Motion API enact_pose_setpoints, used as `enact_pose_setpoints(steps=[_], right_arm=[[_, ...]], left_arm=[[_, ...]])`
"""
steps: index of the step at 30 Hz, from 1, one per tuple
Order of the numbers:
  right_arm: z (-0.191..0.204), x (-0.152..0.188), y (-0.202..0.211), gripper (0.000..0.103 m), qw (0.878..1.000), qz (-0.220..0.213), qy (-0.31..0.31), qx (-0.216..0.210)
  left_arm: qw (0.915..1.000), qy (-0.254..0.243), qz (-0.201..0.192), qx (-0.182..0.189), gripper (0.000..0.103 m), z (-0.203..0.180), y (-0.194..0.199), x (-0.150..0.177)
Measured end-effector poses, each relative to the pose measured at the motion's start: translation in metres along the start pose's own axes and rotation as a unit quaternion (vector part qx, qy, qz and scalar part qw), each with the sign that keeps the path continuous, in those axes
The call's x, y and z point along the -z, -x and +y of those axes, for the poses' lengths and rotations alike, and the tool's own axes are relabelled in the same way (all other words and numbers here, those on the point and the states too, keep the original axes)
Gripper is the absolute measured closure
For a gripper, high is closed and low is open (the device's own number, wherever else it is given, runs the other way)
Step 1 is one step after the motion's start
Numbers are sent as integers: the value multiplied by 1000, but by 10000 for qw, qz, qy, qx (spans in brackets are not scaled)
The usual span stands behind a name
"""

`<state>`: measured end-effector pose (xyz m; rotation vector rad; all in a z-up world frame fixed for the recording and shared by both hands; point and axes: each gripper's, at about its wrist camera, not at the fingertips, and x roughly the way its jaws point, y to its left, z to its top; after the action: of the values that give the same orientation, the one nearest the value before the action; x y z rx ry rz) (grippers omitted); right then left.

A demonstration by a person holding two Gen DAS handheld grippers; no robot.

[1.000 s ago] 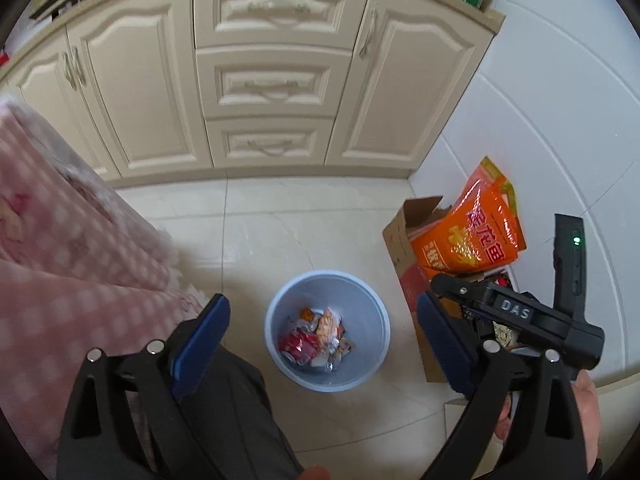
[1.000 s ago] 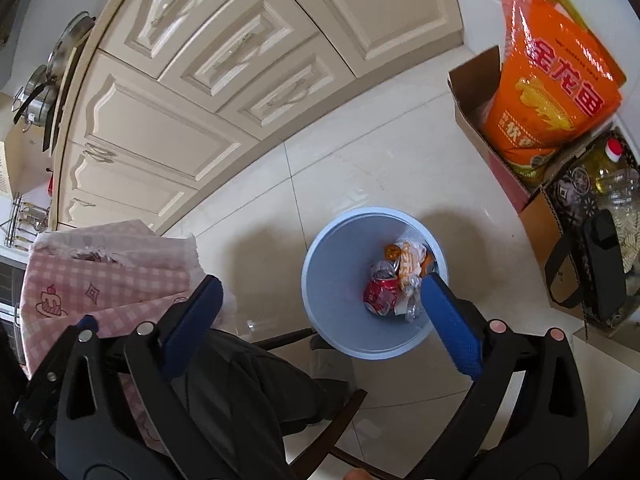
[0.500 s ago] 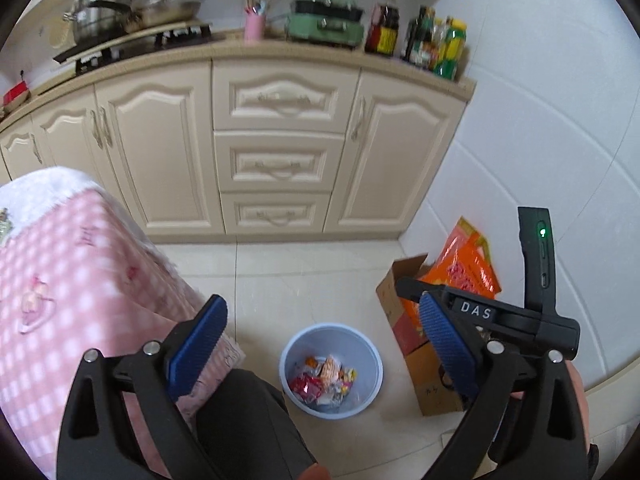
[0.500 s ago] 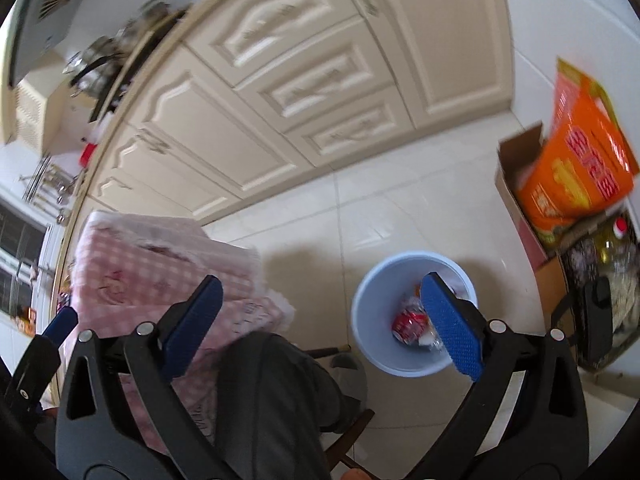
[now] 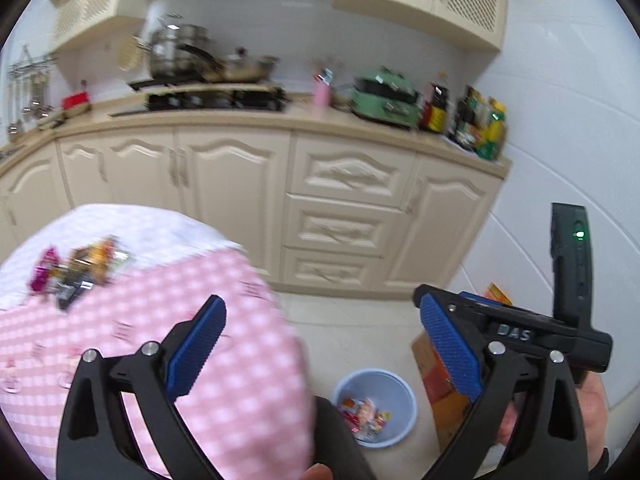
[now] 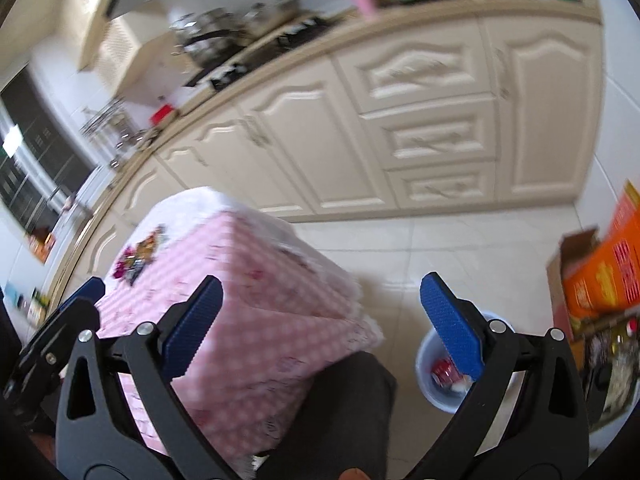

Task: Collect trash
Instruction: 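Bring both tools back over the table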

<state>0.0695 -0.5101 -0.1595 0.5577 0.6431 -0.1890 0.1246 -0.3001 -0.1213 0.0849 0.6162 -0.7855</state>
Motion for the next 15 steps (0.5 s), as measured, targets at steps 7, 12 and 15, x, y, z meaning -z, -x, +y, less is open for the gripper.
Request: enact_pose_setpoints(steps=[7, 12, 15], right_arm=[[73, -12, -9, 6, 9981, -69, 526, -317], [119, -18, -13, 6, 9948, -113, 882, -494], [145, -17, -14, 6, 9925, -137, 1073, -561]], left_arm=[[9971, 306, -460, -532, 6, 60, 47, -15], [9923, 385, -748, -903, 6, 95, 77, -20], [9884, 398, -908, -1154, 6, 116, 96, -21]])
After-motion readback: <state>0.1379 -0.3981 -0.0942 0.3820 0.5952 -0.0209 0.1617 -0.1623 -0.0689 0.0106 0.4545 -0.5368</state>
